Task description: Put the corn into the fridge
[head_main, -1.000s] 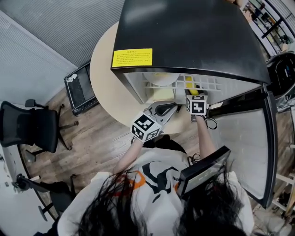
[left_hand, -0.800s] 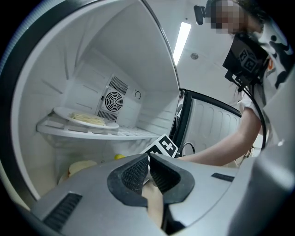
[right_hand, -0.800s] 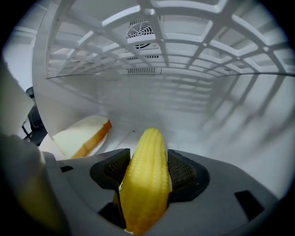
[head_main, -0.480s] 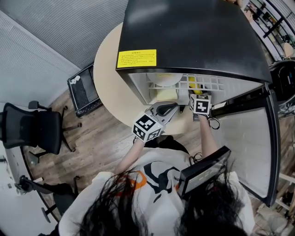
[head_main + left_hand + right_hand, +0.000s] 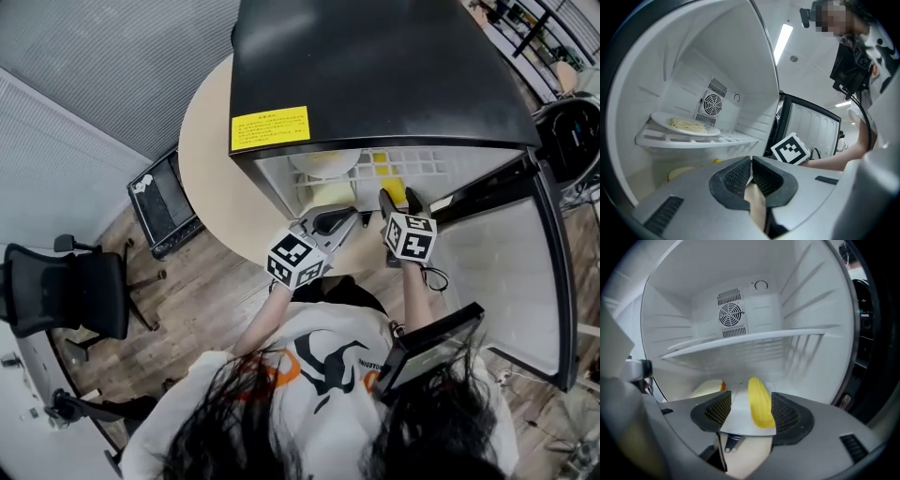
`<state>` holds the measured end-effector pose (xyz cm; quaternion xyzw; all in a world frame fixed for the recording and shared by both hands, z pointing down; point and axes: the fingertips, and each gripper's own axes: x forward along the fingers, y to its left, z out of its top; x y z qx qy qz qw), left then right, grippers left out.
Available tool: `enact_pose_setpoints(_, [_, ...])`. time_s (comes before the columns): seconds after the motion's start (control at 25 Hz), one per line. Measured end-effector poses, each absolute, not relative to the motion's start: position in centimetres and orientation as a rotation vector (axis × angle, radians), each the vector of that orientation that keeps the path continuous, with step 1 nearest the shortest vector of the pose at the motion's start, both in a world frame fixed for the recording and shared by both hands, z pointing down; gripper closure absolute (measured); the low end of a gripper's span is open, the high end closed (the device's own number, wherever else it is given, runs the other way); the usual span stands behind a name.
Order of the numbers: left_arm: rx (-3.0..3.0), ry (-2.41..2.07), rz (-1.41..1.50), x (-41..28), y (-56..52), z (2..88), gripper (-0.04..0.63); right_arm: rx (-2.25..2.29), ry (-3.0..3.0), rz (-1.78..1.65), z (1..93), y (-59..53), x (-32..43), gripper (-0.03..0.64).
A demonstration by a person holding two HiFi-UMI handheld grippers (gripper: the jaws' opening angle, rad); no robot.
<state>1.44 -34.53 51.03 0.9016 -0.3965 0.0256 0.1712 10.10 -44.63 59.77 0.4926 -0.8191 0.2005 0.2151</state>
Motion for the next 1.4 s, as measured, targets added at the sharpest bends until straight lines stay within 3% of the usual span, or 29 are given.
enact_pose_setpoints(0.36, [2.624, -0.974, 0.077, 1.3, -33.2, 50.5, 0.583, 1.471, -2.400, 0.663, 54.6, -39.2, 8.6, 0.364])
enact_pose_setpoints(0.6, [2.661, -0.852, 0.092, 1.2, -31.6, 50.9, 0.583, 1.600, -2.384, 0.692, 53.5, -35.3, 8.3, 0.490])
enact_pose_setpoints(0.76, [2.660, -0.794, 0.095, 1.4, -30.7, 51.4, 0.583, 1.659, -2.346, 0.684, 53.3, -32.7, 8.5, 0.533])
enact_pose_setpoints(1.4, [2.720, -0.774, 0.060, 5.6, -26.7, 48.9, 0.583, 1.659, -2.407, 0.670, 51.1, -27.7, 10.8, 0.556])
